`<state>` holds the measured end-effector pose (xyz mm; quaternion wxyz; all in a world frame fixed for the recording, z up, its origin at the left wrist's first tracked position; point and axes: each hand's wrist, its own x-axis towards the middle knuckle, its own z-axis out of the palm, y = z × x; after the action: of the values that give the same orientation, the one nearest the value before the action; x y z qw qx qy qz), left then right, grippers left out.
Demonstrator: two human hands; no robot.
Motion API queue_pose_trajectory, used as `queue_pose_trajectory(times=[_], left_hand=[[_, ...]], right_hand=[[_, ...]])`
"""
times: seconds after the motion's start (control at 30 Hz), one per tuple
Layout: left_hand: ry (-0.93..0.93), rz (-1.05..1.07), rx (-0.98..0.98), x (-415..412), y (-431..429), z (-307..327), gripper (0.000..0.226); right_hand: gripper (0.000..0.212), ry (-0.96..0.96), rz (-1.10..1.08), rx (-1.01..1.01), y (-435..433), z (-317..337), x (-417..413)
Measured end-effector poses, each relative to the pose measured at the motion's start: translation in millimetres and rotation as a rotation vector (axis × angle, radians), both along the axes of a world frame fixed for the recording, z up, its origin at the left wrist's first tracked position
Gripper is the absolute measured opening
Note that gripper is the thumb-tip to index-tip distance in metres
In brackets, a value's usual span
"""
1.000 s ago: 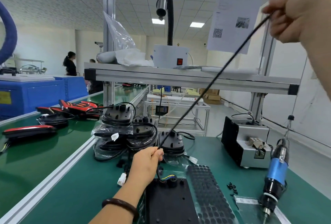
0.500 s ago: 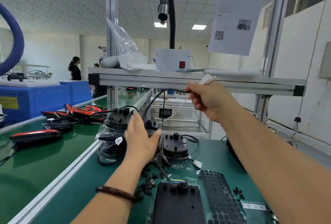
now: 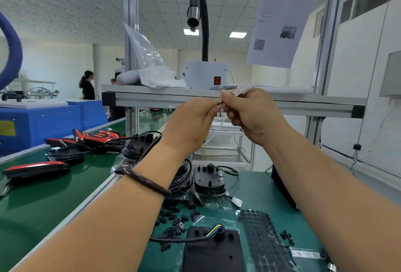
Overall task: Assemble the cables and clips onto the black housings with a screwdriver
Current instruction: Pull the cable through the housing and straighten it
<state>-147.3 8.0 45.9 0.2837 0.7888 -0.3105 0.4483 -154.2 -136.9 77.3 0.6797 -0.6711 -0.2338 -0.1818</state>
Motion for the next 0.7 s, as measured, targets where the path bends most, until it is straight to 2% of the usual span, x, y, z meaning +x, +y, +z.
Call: queue_pose_trajectory(times=[0.37, 0.7], left_hand=[[-0.009, 0.127, 0.051, -1.3, 6.3, 5.5, 0.028], [-0.134, 0.179, 0.063, -8.2, 7.7, 17.1, 0.030]], right_hand=[[0.015, -0.045, -0.158, 0.100, -2.2, 13.0, -5.0], [0.011, -0.073, -0.194, 0.127, -4.9, 32.9, -20.4]])
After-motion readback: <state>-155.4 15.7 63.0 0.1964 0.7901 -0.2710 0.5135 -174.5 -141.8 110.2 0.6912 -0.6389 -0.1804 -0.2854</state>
